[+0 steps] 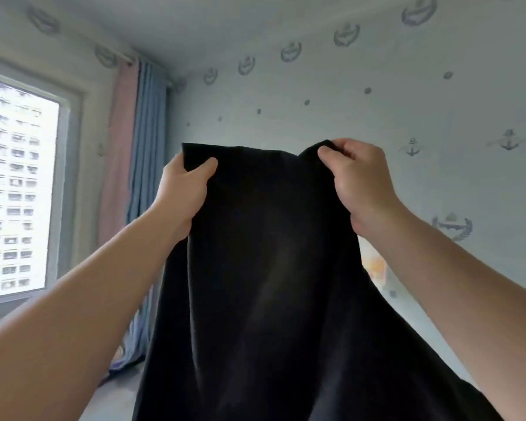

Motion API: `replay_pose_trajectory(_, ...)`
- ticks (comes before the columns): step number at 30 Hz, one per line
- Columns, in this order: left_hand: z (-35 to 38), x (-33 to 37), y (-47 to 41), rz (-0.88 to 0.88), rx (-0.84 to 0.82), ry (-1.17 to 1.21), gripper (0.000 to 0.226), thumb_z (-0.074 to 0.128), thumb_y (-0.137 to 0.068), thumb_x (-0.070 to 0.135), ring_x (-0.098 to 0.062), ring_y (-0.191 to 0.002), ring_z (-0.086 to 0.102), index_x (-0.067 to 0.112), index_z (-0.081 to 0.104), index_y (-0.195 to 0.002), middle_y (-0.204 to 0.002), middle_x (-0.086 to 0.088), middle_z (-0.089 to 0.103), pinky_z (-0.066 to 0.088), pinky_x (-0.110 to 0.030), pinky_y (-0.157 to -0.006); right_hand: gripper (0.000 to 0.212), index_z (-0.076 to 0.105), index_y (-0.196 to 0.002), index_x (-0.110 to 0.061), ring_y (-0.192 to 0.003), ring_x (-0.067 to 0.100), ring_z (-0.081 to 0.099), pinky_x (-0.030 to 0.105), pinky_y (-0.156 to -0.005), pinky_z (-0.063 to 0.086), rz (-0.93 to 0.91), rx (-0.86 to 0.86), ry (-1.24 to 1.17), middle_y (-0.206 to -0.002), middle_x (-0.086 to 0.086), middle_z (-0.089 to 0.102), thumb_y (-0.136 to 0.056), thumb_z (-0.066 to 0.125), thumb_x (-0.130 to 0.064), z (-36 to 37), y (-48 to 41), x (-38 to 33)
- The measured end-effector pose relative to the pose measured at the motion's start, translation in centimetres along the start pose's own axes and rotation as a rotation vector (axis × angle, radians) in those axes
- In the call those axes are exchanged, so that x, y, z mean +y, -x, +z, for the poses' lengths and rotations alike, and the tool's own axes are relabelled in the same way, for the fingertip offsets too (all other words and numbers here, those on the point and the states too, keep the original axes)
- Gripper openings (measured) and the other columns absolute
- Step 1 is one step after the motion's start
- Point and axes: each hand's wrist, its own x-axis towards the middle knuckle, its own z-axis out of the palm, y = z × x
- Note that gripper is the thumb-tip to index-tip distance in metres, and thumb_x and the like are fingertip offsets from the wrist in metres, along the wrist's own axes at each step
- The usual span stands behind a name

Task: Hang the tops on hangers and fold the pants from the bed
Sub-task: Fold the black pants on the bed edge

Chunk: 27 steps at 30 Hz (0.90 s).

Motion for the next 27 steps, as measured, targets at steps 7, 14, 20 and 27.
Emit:
replay_pose_trajectory(7,-14.8,4.7,-7.1,0.127,0.093,-0.177,0.025,0.071,-0.076,0.038,-0.020,-0.078,0.076,0.024,0.069,-0.096,-0.085,0.000,0.077,0.059,-0.032,-0.058,0.017,0.073,-0.090,-0.008,-0.085,0.035,0.068,0.047,-0.077,0.058,-0.050,-0.073,-0.153,-0.096,0.022,0.069,-0.093,0.059,-0.017,15.7,-0.3,-3.2)
replay_pose_trajectory(14,-28.0,6.3,-9.6,0.046,0.111,-0.271,0.013,0.067,-0.092,0.025,-0.026,-0.090,0.075,0.020,0.070,-0.104,-0.100,-0.008,0.076,0.059,-0.035,-0.064,0.015,0.073,-0.093,-0.023,-0.085,0.018,0.071,0.034,-0.072,0.056,0.027,-0.225,-0.288,-0.087,-0.002,0.074,-0.097,0.059,-0.020,30.0,3.6,-3.1)
replay_pose_trajectory(20,-37.4,3.9,-7.4,-0.235,0.203,-0.263,0.027,0.078,-0.085,0.033,-0.032,-0.092,0.073,0.012,0.070,-0.099,-0.101,-0.015,0.075,0.059,-0.040,-0.071,0.013,0.069,-0.089,-0.017,-0.063,0.000,0.067,0.013,-0.059,0.051,0.131,-0.524,-0.364,-0.064,-0.012,0.070,-0.099,0.061,-0.016,39.6,12.5,1.2)
replay_pose_trajectory(27,-46.2,-4.5,0.4,-0.513,0.323,-0.306,0.016,0.083,-0.076,0.023,-0.028,-0.085,0.075,0.013,0.074,-0.085,-0.093,-0.013,0.077,0.058,-0.037,-0.069,0.023,0.047,-0.093,0.011,-0.065,0.027,0.059,0.046,-0.063,0.059,0.394,-0.916,-0.415,-0.075,0.032,0.051,-0.100,0.057,-0.009,46.5,26.0,8.4)
